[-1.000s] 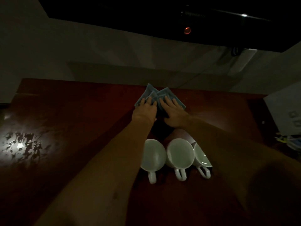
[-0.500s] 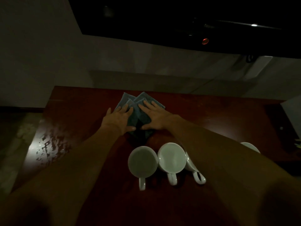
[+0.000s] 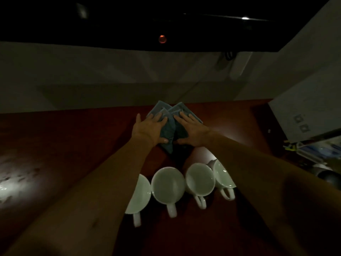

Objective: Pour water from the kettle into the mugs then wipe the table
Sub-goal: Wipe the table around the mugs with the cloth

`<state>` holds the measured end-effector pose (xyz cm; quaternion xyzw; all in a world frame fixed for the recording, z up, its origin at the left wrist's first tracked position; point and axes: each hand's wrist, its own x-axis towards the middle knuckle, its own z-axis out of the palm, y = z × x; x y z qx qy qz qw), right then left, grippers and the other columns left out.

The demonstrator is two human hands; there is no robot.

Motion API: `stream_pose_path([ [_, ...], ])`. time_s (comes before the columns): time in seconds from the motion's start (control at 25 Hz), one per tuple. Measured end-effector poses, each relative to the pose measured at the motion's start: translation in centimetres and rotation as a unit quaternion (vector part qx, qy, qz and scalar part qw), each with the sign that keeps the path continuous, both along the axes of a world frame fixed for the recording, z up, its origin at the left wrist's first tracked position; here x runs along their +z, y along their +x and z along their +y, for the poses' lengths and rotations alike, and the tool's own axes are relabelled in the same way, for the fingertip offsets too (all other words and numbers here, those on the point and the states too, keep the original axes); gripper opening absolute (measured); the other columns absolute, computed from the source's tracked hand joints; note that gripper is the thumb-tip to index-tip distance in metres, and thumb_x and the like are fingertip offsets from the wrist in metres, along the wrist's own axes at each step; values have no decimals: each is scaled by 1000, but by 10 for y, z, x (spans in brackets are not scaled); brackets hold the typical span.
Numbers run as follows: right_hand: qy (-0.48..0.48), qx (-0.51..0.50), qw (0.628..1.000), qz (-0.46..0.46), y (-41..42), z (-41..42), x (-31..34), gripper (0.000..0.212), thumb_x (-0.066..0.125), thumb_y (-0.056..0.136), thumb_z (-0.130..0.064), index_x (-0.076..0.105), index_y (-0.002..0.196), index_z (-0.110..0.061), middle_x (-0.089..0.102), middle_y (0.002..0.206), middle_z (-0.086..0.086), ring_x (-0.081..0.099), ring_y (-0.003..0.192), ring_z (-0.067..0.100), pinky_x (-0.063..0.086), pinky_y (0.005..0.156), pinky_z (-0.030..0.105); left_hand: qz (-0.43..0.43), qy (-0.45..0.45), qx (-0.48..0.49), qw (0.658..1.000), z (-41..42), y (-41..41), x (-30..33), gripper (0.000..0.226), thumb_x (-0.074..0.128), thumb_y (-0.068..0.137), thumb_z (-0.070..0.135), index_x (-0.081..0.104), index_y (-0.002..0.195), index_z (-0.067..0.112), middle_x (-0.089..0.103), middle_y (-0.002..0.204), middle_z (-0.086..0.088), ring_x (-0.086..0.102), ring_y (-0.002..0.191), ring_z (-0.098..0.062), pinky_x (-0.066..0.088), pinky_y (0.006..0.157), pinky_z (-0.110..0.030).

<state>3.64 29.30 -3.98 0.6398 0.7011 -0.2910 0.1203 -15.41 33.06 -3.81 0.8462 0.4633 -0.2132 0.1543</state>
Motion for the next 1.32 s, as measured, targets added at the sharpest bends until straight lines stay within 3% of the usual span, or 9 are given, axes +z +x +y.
stream_pose_path([
  [0.24,3,-67,998,1,97,-14,-1,109,72,85,-53,-2,161,-28,-10,170,1,-7,156,27,6,126,48,-6,-1,-50,999,3,105,1,93,54,94,64,-1,161,28,-9,169,3,1,154,-25,9,121,-61],
  [0.44,18,-100,995,-2,147,-27,0,111,76,83,-50,3,162,-19,-6,170,8,-4,156,25,-1,123,33,-21,-14,-73,997,-1,167,5,94,58,93,60,3,161,28,-6,169,2,3,154,-25,10,120,-62],
  [0.72,-1,-104,994,-27,147,-24,-11,120,75,80,-58,-5,162,-22,-10,169,9,-8,155,34,4,126,50,-42,-26,-63,997,-2,154,-2,89,50,96,64,-4,160,34,-12,168,7,-4,154,-20,4,117,-68],
  [0.96,-9,-59,998,-28,97,-15,-9,121,71,80,-64,-10,161,-25,-15,169,7,-9,154,38,9,123,61,-75,-34,-12,997,11,50,-5,104,60,87,69,-8,159,39,-12,168,4,-6,154,-24,6,117,-69],
  [1.32,-11,31,999,-17,-75,20,-5,118,72,82,-59,-10,161,-26,-18,168,4,-12,154,36,8,121,64,6,-42,139,989,2,-186,-6,131,60,64,90,-16,157,39,-25,165,3,-17,153,-27,3,117,-70],
])
